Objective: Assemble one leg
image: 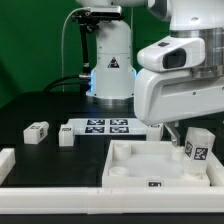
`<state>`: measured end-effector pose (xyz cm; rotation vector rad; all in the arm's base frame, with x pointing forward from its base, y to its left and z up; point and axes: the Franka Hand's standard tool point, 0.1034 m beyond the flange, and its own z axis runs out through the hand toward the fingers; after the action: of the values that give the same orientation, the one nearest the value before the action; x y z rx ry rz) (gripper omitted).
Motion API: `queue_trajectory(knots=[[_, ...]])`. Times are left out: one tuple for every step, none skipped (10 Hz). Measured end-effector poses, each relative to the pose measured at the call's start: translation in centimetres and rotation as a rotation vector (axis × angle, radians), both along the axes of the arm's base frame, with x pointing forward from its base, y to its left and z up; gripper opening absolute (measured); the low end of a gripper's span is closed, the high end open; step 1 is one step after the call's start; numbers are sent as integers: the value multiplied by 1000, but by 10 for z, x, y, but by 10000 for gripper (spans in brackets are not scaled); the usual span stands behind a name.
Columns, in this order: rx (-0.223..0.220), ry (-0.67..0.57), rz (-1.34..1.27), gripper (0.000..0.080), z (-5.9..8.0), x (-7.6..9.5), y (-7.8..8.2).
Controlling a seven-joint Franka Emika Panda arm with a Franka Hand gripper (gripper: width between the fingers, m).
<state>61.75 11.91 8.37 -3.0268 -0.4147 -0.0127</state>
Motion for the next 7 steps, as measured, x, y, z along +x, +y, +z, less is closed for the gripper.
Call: queue_trajectory(knots=[[0, 1, 0, 649, -1, -1, 0], [0, 1, 0, 649, -1, -1, 0], [0, 2, 0, 649, -1, -1, 0], [0, 2, 0, 649, -1, -1, 0], [0, 2, 0, 649, -1, -1, 0], [0, 0, -1, 649, -1, -1, 0], [0, -18, -5, 502, -2, 1, -1]])
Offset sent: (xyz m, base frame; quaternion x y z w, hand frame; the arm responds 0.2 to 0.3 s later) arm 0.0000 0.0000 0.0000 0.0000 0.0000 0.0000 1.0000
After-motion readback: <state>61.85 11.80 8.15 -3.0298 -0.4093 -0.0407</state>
